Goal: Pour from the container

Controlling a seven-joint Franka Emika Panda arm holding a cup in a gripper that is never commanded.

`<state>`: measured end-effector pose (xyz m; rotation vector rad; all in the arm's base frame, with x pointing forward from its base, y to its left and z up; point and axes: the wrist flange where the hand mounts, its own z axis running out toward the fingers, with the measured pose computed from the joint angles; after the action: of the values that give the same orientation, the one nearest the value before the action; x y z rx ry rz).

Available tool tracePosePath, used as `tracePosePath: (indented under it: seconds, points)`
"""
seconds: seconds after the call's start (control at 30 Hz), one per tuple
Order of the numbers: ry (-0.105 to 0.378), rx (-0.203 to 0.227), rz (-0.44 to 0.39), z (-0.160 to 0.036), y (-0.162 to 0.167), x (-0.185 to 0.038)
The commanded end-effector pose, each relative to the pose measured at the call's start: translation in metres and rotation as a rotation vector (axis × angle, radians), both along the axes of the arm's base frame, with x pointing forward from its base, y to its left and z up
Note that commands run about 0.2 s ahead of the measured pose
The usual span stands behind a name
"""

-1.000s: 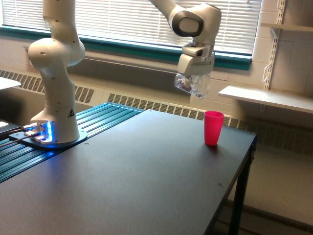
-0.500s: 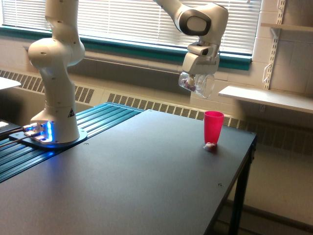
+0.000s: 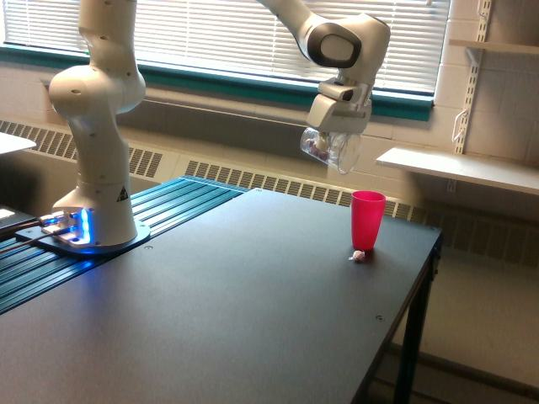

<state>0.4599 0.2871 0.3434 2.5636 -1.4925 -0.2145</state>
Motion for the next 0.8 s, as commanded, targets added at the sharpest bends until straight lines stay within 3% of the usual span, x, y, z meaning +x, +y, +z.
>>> tracePosePath:
  seconds: [0.03, 0.2, 0.6, 0.8]
  points:
    - [0.027, -0.023, -0.011, -0.004, 0.007, -0.001]
    - [0.044, -0.008, 0.01, -0.007, 0.015, 0.004]
    - [0.022, -0.016, 0.058, -0.008, 0.036, 0.019]
    - [0.063, -0.019, 0.03, -0.016, 0.037, 0.023]
